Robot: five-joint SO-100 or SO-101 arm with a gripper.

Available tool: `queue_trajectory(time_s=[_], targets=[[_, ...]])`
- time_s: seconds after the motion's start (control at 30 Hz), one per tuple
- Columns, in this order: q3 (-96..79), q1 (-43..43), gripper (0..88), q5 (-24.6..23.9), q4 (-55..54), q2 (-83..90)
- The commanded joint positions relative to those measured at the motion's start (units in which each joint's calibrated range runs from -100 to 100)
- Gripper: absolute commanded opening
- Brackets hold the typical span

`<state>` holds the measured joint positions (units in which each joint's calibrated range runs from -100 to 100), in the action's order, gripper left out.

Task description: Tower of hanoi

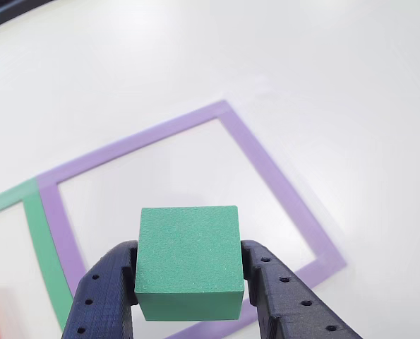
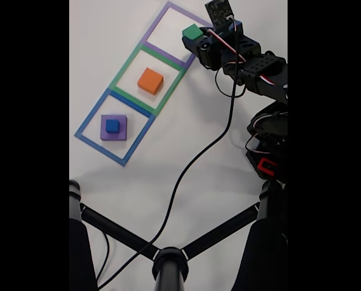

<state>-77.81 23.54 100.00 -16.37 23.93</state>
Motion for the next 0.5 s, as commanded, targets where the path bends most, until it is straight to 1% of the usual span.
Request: queue_trajectory(time_s=[0.0, 0.23, 0.47], targets=[[-0.11, -0.01, 6.6, 0.00, -12.48, -6.95], [2.52, 0.21, 6.7, 0.00, -26.16, -21.21], [7.07, -0.78, 6.7, 0.00, -32.88, -30.58]])
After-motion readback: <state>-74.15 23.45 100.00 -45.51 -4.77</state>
